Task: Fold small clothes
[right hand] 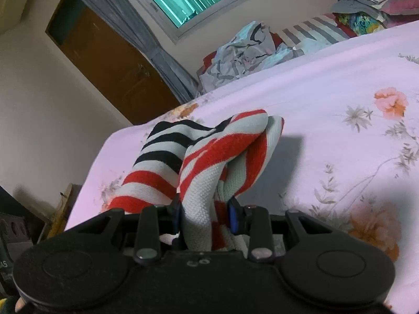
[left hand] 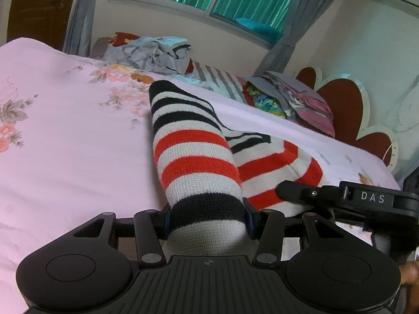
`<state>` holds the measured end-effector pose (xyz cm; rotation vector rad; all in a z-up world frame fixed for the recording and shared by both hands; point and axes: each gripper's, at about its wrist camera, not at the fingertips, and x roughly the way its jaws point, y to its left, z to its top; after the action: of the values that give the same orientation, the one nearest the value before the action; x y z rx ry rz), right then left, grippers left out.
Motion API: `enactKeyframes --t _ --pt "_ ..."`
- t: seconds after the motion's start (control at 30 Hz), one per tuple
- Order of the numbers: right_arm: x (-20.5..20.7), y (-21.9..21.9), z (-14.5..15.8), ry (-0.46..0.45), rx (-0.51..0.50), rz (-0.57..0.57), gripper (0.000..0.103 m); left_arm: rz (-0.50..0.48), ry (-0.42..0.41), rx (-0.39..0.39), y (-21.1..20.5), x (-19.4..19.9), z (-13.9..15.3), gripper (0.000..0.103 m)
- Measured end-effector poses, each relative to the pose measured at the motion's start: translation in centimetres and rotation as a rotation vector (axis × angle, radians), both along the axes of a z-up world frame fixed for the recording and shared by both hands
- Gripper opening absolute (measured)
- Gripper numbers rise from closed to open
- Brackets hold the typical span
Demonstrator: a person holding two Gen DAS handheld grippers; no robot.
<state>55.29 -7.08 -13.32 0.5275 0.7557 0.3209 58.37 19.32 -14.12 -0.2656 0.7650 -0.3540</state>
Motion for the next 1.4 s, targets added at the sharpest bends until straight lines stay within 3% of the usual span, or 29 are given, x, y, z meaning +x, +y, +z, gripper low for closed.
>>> enactKeyframes --t 0.23,0.4,0.57,0.67,0.73,0.9,1.03,1.23,1.4 --pt "0.7 -0.1 -2.6 0.062 -0.049 -0.025 0.034 0.0 0.026 -0.003 2.0 0.8 -3.2 0.057" --pt "1.0 -0.2 -2.4 0.084 -0.038 -0.034 0.039 0.015 0.052 -0.022 2.3 1.0 -3.1 0.06" --pt "1.7 -1.1 -2.1 0.103 -0.003 -0.077 0.05 0.034 0.062 -0.037 2.7 0.6 -2.0 0.061" --pt "2.5 -1.4 -1.8 0.095 -0.005 -0.103 0.059 0.071 0.074 -0.078 3.2 1.1 -1.7 0.061" --pt "3.1 -1.5 -1.8 0.088 -0.008 -0.118 0.058 0.088 0.082 -0.097 3.5 1.6 -1.9 0.061" --pt "4.6 -0.7 -1.9 0.08 -0.064 -0.13 0.04 0.1 0.086 -0.084 3.3 2.6 -3.0 0.063" --pt "4.9 -0.3 -1.7 0.026 -0.177 -0.138 0.015 0.11 0.085 -0.075 2.7 3.2 -3.7 0.067" --pt "5.8 0.4 -2.9 0.036 -0.28 -0.121 0.014 0.118 0.103 -0.059 2.1 3.7 -4.3 0.073" --pt "5.0 0.0 -1.4 0.033 -0.225 -0.134 0.026 0.118 0.108 -0.032 1.9 3.5 -3.6 0.073"
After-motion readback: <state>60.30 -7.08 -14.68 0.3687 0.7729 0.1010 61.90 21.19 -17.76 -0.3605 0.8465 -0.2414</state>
